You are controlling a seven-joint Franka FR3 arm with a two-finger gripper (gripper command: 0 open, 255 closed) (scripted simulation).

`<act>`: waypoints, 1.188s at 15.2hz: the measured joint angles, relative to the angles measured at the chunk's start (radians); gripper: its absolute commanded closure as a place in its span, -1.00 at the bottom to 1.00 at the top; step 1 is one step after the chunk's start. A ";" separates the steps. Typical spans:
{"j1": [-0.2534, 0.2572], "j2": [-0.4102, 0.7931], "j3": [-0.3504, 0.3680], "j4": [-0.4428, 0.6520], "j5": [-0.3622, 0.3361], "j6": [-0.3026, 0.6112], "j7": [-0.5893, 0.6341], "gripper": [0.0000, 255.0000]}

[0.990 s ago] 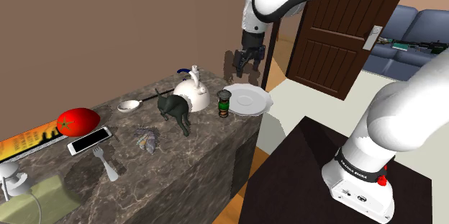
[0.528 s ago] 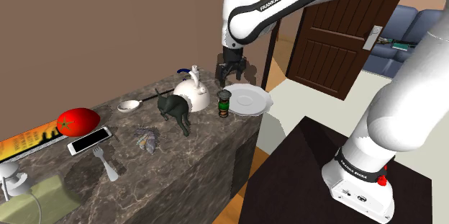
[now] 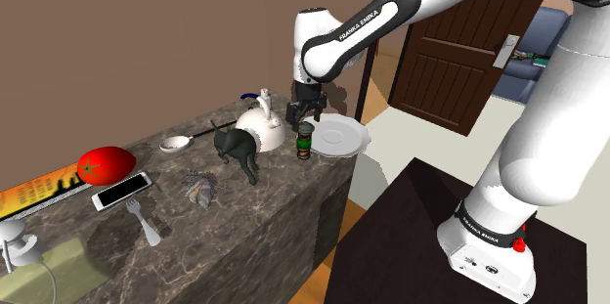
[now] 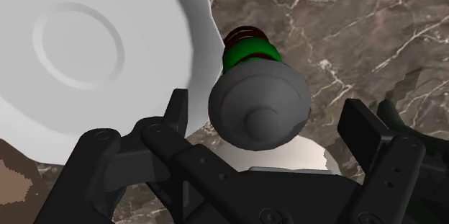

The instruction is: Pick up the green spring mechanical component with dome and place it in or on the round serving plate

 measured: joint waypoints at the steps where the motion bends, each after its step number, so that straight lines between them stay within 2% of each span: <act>1: 0.000 0.005 -0.001 -0.004 -0.001 0.010 0.000 -1.00; 8: 0.000 0.011 -0.001 -0.011 -0.003 0.023 0.001 -1.00; 9: 0.000 0.011 -0.001 -0.011 -0.003 0.023 0.001 1.00; 18: -0.001 0.011 -0.001 -0.010 -0.003 0.023 0.000 1.00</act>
